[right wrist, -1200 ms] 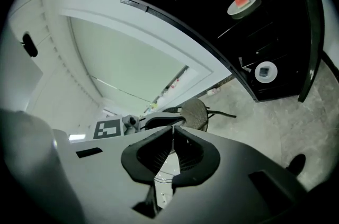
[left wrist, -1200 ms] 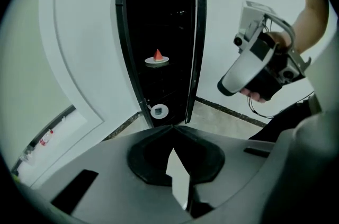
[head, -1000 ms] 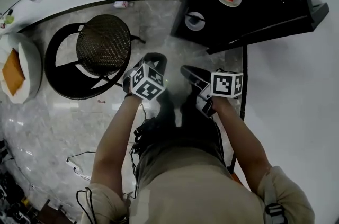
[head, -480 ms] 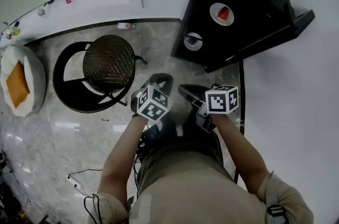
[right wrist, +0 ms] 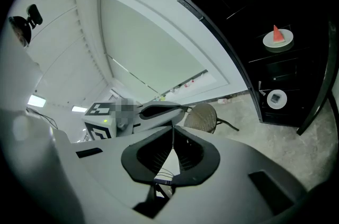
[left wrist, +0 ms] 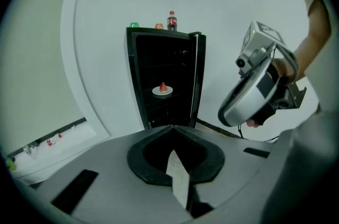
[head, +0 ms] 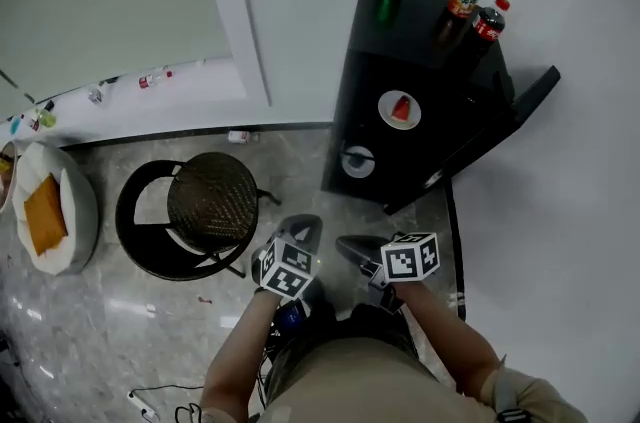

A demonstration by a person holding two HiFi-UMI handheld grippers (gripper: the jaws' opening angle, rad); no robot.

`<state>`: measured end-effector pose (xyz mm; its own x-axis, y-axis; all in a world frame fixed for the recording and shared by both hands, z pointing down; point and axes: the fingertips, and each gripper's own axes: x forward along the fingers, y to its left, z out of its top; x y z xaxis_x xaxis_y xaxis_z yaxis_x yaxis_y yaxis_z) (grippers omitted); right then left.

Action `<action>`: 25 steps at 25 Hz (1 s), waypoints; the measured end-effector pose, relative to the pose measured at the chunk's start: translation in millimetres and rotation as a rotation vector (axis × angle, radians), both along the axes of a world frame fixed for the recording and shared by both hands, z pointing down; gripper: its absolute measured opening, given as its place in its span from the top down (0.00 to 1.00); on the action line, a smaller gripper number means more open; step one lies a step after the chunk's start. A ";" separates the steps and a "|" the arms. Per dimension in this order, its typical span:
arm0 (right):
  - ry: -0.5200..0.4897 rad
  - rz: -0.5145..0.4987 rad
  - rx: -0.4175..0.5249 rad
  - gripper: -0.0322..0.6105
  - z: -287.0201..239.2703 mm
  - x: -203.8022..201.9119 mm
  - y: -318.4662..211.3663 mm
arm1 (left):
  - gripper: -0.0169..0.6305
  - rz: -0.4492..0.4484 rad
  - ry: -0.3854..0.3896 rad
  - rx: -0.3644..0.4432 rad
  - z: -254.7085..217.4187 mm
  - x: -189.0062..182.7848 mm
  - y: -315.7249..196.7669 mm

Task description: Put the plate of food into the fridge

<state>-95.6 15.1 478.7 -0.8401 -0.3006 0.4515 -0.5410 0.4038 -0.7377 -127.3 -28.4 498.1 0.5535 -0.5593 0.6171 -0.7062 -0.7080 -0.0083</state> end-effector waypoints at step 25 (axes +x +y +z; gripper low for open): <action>-0.077 -0.009 0.166 0.91 -67.5 91.6 38.8 | 0.96 -0.027 0.047 0.162 -91.0 96.9 31.1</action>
<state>-4.1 54.0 411.2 -0.8732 -0.3584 0.3304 -0.4814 0.5278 -0.6998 -30.4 2.6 407.0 0.5630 -0.6643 0.4916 -0.7273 -0.6808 -0.0870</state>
